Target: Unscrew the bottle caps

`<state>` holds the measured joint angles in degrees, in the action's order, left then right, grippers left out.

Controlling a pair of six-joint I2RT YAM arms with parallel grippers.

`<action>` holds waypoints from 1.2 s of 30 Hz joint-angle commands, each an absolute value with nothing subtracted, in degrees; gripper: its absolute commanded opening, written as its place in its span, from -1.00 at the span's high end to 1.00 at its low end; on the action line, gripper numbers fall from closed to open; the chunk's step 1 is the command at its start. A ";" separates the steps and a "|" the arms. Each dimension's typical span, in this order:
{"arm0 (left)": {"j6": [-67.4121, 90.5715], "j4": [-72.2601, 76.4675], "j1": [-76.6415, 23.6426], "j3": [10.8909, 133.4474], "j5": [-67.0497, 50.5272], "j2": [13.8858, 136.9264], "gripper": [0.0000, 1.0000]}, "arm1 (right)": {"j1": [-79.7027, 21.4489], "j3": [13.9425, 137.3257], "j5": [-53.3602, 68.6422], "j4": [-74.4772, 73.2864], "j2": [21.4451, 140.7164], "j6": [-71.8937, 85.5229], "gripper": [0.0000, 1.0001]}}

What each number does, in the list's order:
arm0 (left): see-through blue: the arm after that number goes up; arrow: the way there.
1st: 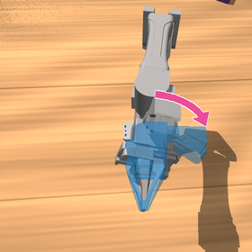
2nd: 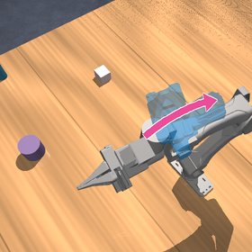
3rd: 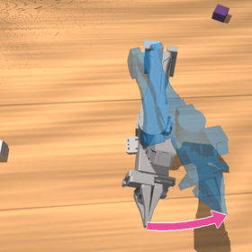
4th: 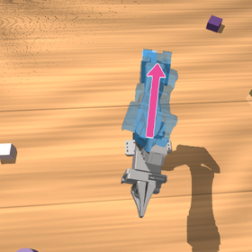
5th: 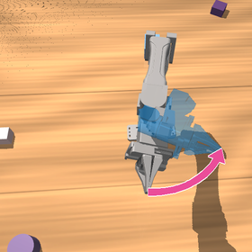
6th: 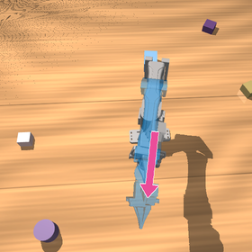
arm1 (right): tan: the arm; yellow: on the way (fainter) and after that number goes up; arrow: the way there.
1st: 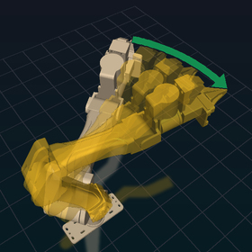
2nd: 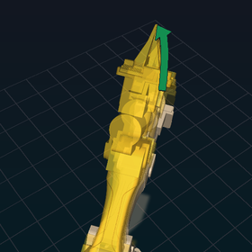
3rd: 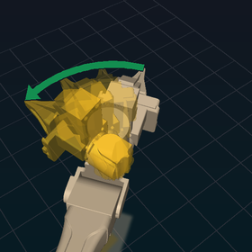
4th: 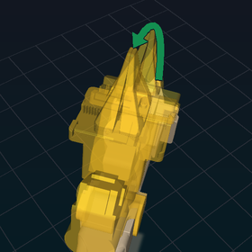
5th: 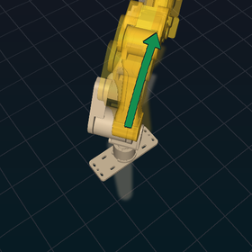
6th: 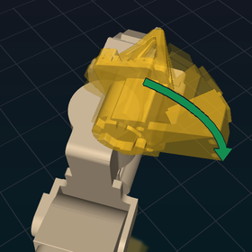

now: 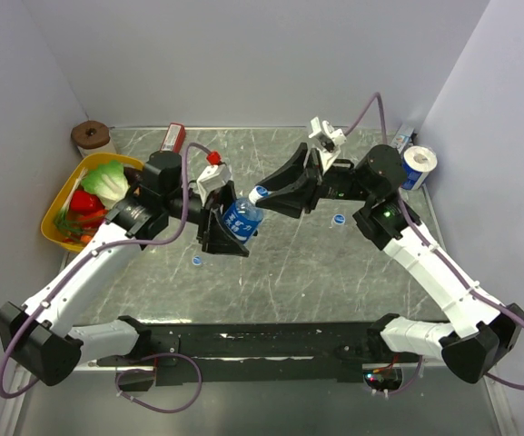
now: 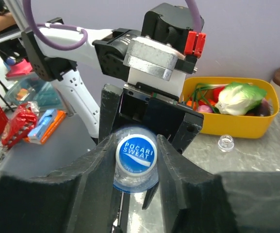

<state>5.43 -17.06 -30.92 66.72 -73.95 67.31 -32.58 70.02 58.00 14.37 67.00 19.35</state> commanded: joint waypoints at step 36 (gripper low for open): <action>-0.44 -21.18 -41.22 71.81 -16.35 71.19 0.24 | -30.58 77.08 23.12 -6.24 69.87 28.48 -0.44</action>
